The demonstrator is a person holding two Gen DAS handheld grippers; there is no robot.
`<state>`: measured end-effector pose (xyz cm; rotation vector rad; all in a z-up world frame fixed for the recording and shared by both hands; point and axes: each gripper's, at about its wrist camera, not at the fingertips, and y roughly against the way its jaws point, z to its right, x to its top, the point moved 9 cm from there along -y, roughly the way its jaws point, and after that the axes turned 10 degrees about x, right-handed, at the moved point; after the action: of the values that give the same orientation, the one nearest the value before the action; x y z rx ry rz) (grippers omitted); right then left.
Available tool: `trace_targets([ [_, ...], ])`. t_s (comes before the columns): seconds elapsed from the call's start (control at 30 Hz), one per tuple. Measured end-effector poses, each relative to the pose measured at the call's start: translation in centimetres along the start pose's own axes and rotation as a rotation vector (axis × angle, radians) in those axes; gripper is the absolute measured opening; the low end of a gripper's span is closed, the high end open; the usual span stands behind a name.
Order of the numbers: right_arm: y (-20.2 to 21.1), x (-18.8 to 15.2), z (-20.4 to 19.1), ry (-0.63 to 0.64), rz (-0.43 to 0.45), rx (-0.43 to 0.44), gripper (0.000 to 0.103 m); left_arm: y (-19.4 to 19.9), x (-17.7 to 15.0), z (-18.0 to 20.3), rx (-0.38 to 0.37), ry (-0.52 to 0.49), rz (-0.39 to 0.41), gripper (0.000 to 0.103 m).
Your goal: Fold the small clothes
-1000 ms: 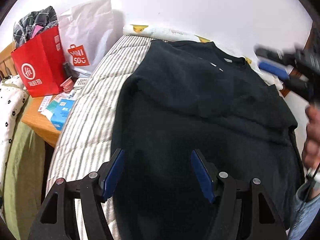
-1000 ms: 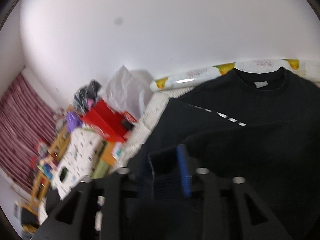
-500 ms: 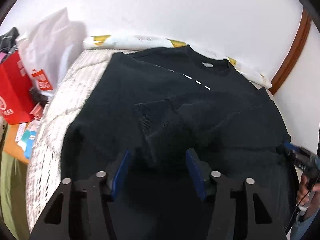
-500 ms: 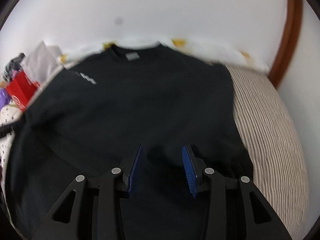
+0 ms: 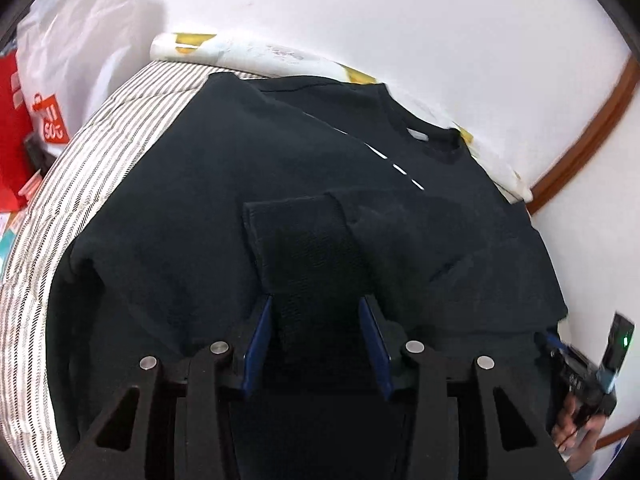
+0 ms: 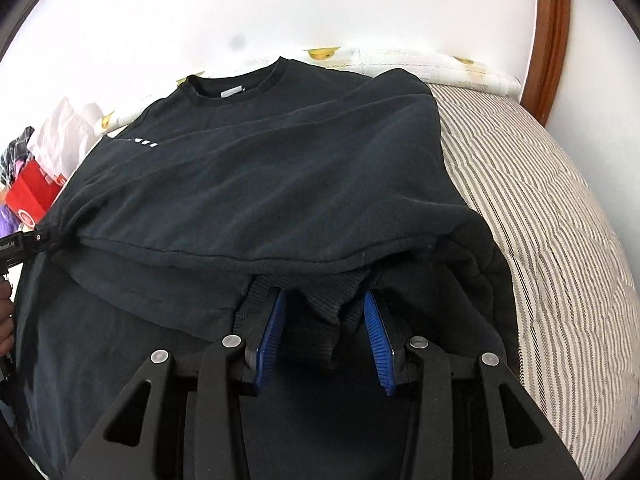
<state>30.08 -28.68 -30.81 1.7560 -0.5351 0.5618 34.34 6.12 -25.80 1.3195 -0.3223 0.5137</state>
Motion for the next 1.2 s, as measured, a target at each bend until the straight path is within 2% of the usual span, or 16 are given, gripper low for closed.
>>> trace_targets([
  [0.07, 0.1, -0.1, -0.1, -0.006, 0.002, 0.004, 0.041, -0.1, 0.4, 0.0, 0.026, 0.006, 0.001, 0.042],
  [0.2, 0.5, 0.0, -0.3, -0.003, -0.006, 0.011, 0.041, -0.9, 1.1, 0.8, 0.124, -0.057, 0.024, 0.042],
  [0.27, 1.2, 0.0, -0.5, 0.028, -0.001, 0.004, 0.041, -1.2, 1.5, 0.8, 0.137, -0.048, 0.019, 0.042],
  [0.33, 2.4, 0.4, -0.5, 0.058, 0.033, -0.024, 0.041, -1.1, 1.7, 0.3, 0.171, -0.041, 0.021, 0.028],
  [0.37, 2.9, 0.6, -0.2, 0.069, 0.049, -0.048, 0.041, -0.9, 1.8, 0.1, 0.201, -0.05, 0.032, 0.018],
  [0.43, 3.0, 0.6, 0.3, 0.065, 0.038, -0.053, 0.041, -0.1, 2.0, 0.0, 0.187, -0.047, 0.05, 0.011],
  [0.53, 1.5, -0.1, 0.4, 0.002, -0.013, 0.034, 0.041, 1.9, 2.9, 0.5, 0.143, -0.037, 0.096, 0.009],
  [0.6, 0.5, -0.4, -0.1, -0.018, -0.016, 0.076, 0.041, 3.4, 3.5, 0.6, 0.122, -0.034, 0.129, 0.009],
  [0.63, 0.3, -0.4, 0.0, -0.035, -0.006, 0.073, 0.034, 4.3, 3.9, 0.5, 0.108, -0.032, 0.143, 0.009],
  [0.7, 0.2, 0.0, 0.0, -0.032, 0.02, 0.041, 0.011, 5.6, 4.6, 0.0, 0.105, -0.024, 0.171, 0.007],
  [0.73, 0.3, 0.2, 0.1, -0.004, 0.03, 0.007, 0.01, 6.4, 5.1, -0.5, 0.106, -0.019, 0.189, 0.007],
  [0.77, 0.3, 0.2, 0.0, 0.003, 0.032, 0.009, 0.009, 6.4, 5.6, -0.6, 0.11, -0.015, 0.195, 0.003],
  [0.9, 1.0, 0.2, 0.4, -0.016, 0.038, 0.014, 0.008, 7.3, 6.2, -3.0, 0.148, 0.006, 0.219, 0.003],
  [1.03, 1.4, 0.2, 0.2, -0.006, 0.035, -0.005, 0.008, 6.3, 5.3, -4.9, 0.155, 0.024, 0.186, 0.003],
  [1.13, 2.1, 0.4, 0.0, 0.01, 0.036, -0.025, 0.006, 6.1, 5.1, -6.1, 0.157, 0.036, 0.194, 0.003],
  [1.2, 2.7, 0.5, 0.4, 0.025, 0.037, -0.069, 0.006, 5.6, 5.1, -6.8, 0.16, 0.045, 0.176, 0.003],
])
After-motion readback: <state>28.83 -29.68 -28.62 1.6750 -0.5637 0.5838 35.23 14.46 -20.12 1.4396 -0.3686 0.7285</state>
